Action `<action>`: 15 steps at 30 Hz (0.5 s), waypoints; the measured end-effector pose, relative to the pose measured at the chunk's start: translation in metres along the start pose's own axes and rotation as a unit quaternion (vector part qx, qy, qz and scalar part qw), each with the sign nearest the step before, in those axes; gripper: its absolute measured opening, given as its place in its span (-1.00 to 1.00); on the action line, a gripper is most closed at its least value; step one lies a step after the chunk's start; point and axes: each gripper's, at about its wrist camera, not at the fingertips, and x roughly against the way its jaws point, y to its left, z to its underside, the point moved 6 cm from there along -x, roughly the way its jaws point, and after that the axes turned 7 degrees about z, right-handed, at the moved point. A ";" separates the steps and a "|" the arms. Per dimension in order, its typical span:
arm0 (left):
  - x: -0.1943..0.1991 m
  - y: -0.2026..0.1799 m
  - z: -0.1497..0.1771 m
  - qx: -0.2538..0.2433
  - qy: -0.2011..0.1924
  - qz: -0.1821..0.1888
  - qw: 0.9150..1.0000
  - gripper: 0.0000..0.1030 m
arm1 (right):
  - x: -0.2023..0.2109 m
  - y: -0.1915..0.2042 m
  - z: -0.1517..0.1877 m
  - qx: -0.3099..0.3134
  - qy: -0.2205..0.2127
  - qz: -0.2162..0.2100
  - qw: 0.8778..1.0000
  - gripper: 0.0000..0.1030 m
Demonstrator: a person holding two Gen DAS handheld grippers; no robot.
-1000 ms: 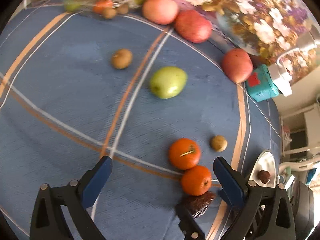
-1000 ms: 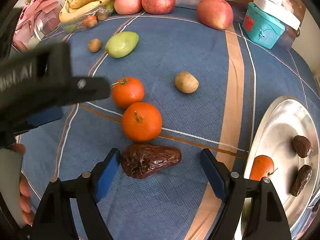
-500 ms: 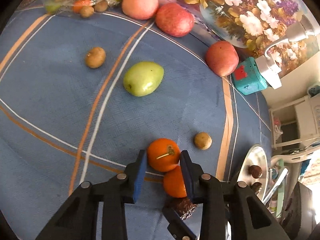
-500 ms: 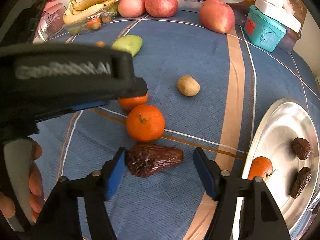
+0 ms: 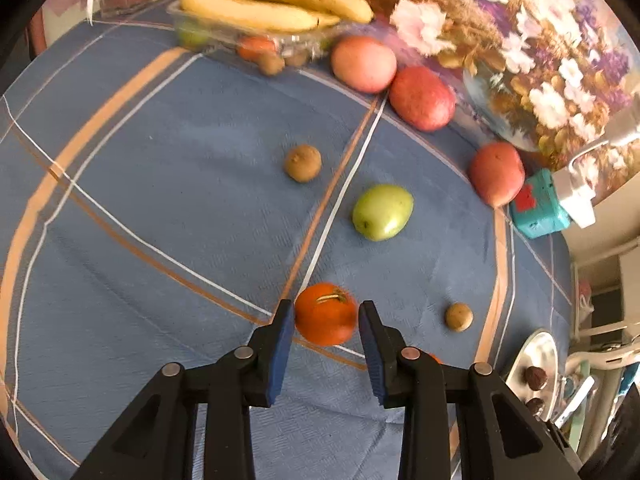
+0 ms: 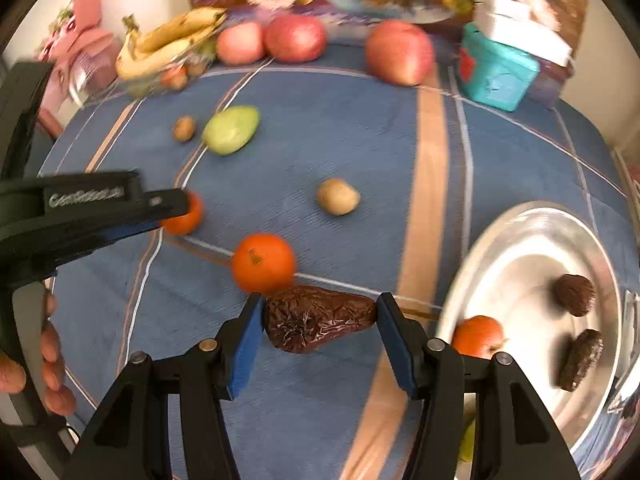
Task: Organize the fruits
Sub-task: 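Grasp a tangerine with the left tool while the right tool grasps the long date, then carry the tangerine and long date over the steel plate and release both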
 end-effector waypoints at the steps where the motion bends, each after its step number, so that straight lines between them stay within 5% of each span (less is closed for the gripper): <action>1: 0.005 -0.001 0.000 -0.003 -0.005 0.000 1.000 -0.30 | 0.003 -0.002 -0.001 -0.005 -0.004 0.003 1.000 0.13; 9: 0.018 -0.010 -0.008 -0.024 -0.030 -0.002 0.999 -0.30 | 0.026 -0.032 -0.007 -0.042 -0.036 0.030 0.998 0.13; 15: 0.006 0.003 0.000 -0.019 -0.004 -0.018 1.000 -0.29 | 0.028 -0.050 -0.005 -0.067 -0.037 0.037 0.996 0.13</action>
